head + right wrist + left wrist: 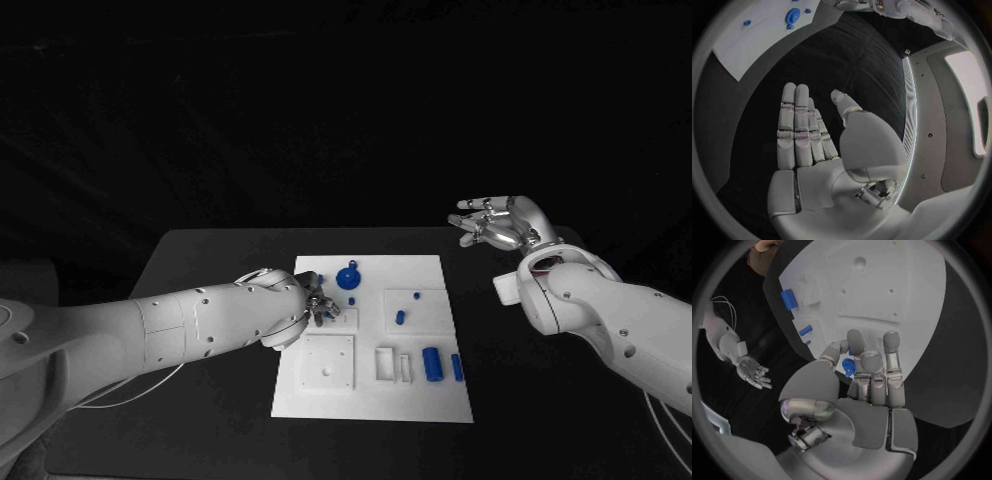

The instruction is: Assemble the parts on the task board

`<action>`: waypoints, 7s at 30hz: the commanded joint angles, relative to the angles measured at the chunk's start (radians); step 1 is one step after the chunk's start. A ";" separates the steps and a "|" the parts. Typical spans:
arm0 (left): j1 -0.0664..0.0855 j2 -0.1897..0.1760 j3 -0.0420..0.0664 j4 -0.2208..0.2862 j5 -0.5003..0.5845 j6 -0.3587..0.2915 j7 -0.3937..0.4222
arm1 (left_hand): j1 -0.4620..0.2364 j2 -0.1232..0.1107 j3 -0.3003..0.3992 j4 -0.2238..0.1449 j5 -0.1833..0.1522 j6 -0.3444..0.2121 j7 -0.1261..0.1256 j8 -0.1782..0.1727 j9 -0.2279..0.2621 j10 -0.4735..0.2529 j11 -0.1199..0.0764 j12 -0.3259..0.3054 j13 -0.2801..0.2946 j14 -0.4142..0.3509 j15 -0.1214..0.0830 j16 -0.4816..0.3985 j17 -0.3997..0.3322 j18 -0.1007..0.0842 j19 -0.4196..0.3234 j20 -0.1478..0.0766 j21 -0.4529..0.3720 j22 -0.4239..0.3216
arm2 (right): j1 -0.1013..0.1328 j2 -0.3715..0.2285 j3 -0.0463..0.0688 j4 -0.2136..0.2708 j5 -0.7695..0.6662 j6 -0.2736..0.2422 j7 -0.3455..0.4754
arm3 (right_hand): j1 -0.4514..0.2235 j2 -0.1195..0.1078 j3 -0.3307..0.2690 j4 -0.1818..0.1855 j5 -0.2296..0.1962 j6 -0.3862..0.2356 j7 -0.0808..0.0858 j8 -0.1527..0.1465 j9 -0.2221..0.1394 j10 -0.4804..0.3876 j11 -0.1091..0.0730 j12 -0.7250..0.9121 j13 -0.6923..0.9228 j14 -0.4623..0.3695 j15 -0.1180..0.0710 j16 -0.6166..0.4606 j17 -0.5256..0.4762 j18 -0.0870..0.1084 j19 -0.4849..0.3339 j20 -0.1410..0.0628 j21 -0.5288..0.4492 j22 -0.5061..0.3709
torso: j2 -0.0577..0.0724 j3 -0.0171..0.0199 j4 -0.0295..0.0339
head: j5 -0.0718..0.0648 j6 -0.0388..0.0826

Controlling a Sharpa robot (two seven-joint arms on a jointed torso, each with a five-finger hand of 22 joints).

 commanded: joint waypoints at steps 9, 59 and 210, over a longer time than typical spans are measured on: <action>-0.016 0.018 0.001 -0.026 -0.004 0.001 0.011 | 0.002 0.013 0.051 -0.049 -0.006 0.066 -0.065 0.000 -0.001 0.012 0.002 -0.001 0.003 0.007 0.001 -0.008 -0.002 0.001 0.007 -0.001 0.003 0.017 | 0.000 0.006 0.000 -0.003 0.001 0.018 -0.001 | -0.011 -0.002 0.010 0.002 0.011 0.000 0.001 -0.002 0.001 -0.007 0.000 -0.004 -0.001 0.005 0.002 -0.001 0.000 0.006 -0.007 0.002 0.012 -0.005 | 0.000 -0.0017 0.0017 | -0.002 0.000; -0.028 0.031 0.001 -0.046 -0.025 -0.035 0.042 | 0.010 0.009 0.049 -0.049 -0.006 0.072 -0.066 -0.003 -0.011 0.020 0.001 -0.002 0.001 0.016 -0.001 -0.008 0.007 0.003 0.014 -0.003 0.006 0.017 | 0.000 0.020 0.000 -0.008 0.005 0.022 -0.001 | -0.020 -0.001 0.023 0.010 0.015 0.010 0.001 -0.002 0.001 -0.008 0.000 -0.003 -0.001 0.013 -0.001 0.008 0.008 0.009 0.003 0.000 0.034 -0.032 | 0.000 -0.0009 0.0005 | 0.000 0.001; 0.065 0.056 0.106 -0.292 0.143 0.271 0.106 | 0.086 -0.150 -0.223 0.314 -0.489 0.029 -0.024 -0.035 -0.462 -0.037 0.036 0.045 -0.063 -0.028 0.028 -0.012 -0.051 0.002 0.007 0.026 -0.067 0.017 | -0.005 0.036 0.000 -0.023 0.014 0.030 0.003 | -0.013 0.009 -0.025 0.018 0.026 -0.016 0.005 -0.002 0.000 -0.028 0.007 -0.003 -0.001 0.003 0.007 0.000 -0.003 0.010 -0.003 0.008 0.040 -0.093 | 0.013 -0.0042 -0.0052 | -0.002 0.014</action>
